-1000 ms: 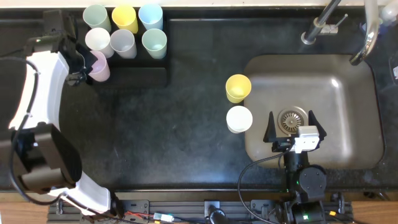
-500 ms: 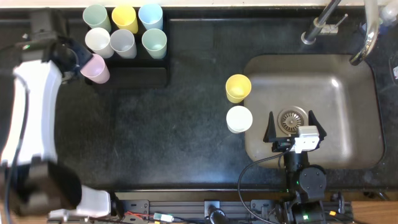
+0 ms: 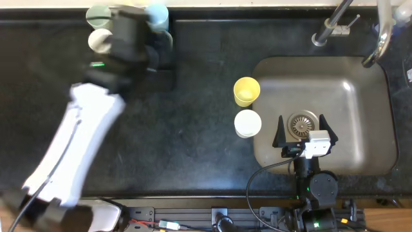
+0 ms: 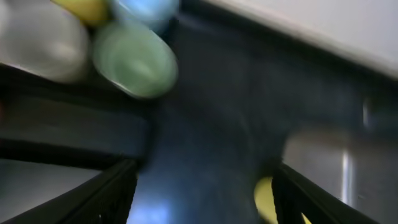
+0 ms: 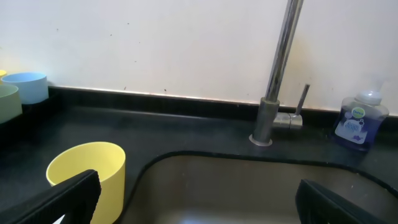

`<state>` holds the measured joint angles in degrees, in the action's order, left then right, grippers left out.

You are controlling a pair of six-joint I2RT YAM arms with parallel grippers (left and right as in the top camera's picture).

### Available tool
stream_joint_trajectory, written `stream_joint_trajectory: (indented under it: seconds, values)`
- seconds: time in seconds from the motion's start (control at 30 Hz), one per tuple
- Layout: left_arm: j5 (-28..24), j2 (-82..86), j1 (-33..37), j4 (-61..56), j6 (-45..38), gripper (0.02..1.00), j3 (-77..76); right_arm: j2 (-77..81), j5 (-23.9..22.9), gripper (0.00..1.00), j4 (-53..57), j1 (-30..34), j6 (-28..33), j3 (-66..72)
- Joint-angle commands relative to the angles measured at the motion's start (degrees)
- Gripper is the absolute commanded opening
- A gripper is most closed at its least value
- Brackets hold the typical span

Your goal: Store Cups

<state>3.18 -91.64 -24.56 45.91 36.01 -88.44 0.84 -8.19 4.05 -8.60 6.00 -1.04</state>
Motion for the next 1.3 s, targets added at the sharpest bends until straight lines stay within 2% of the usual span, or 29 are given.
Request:
stream_joint_trajectory:
  seconds: [0.03,0.2,0.37,0.9,0.97,1.13,1.3]
  values:
    - [-1.09,-4.9,-8.5,3.67,1.81,0.757,-4.33,-0.63,-0.44,0.996,-0.44,0.37,0.02,0.76]
    - [-1.03,-11.41,-13.22,6.86,3.06,0.759,-6.51,-0.63,-0.44,0.998,-0.44,0.37,0.02,0.76]
    - [-2.69,-15.69,-14.27,6.23,2.99,0.759,-7.06,-0.63,-0.42,0.996,-0.44,0.37,0.02,0.76]
    - [-3.15,-26.1,-18.16,3.65,1.53,0.757,-12.59,-0.63,-0.44,0.998,-0.44,0.37,0.02,0.76]
    - [-3.13,-26.93,-18.38,2.93,1.53,0.695,-12.59,-0.63,-0.44,0.998,-0.44,0.37,0.02,0.76]
    - [-2.91,-28.0,-18.43,1.29,1.55,0.419,-12.57,-0.63,-0.44,0.998,-0.44,0.37,0.02,0.76]
    - [-2.47,-28.02,-18.43,0.0,1.53,0.329,-12.57,-0.63,-0.44,0.998,-0.44,0.37,0.02,0.76]
